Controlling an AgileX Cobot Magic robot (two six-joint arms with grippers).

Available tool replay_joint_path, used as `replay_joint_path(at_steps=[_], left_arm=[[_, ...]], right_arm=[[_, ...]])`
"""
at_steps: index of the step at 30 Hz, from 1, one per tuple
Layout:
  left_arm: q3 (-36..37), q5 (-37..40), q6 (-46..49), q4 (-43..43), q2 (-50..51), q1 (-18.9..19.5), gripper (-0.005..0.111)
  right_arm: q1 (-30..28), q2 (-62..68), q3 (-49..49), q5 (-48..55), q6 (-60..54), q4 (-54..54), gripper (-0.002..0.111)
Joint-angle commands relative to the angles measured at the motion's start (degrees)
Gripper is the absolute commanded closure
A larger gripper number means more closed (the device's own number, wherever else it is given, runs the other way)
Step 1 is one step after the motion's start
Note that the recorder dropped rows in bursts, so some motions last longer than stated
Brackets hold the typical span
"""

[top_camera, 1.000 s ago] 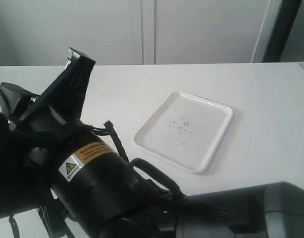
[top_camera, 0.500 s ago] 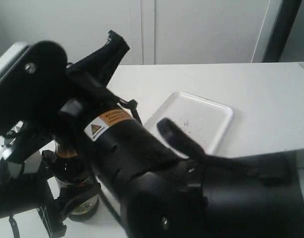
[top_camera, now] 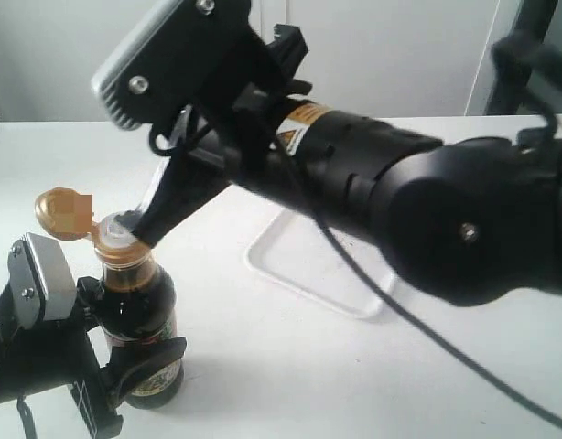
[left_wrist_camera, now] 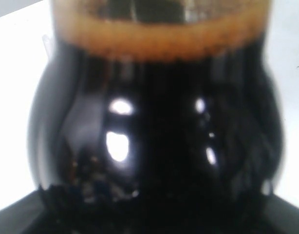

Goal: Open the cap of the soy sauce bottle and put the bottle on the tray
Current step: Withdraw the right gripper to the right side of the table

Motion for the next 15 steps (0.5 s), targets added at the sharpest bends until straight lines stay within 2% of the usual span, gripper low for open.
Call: replay_joint_path(at_steps=[1, 15], left_arm=[[0.0, 0.3, 0.4, 0.8, -0.1, -0.1, 0.107], [0.0, 0.3, 0.4, 0.8, -0.1, -0.1, 0.107]], right_arm=[[-5.6, -3.2, -0.1, 9.9, 0.7, -0.9, 0.108], [-19.5, -3.8, -0.1, 40.7, 3.0, 1.0, 0.108]])
